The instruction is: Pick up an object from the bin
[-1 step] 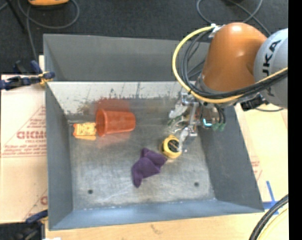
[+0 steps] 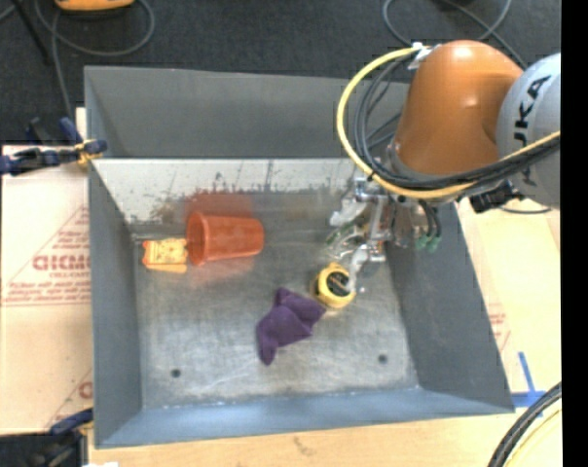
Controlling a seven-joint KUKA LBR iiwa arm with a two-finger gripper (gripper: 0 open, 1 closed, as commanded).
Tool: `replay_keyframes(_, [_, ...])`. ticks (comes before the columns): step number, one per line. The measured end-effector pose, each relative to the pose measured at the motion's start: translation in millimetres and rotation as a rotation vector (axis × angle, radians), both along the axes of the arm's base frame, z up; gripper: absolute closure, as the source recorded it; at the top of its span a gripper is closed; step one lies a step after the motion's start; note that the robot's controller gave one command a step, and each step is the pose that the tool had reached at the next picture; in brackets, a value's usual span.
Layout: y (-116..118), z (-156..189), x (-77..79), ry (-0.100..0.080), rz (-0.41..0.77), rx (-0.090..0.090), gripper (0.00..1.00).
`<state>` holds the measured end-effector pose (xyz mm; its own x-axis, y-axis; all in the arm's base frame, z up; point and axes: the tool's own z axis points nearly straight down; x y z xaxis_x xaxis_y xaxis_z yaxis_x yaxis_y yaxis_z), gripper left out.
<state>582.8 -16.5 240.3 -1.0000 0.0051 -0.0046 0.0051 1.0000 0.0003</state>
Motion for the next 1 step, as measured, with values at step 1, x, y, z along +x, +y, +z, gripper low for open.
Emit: replay_keyframes(1, [13.9,-44.6,-9.1,-0.002,0.135,-0.002,0.00])
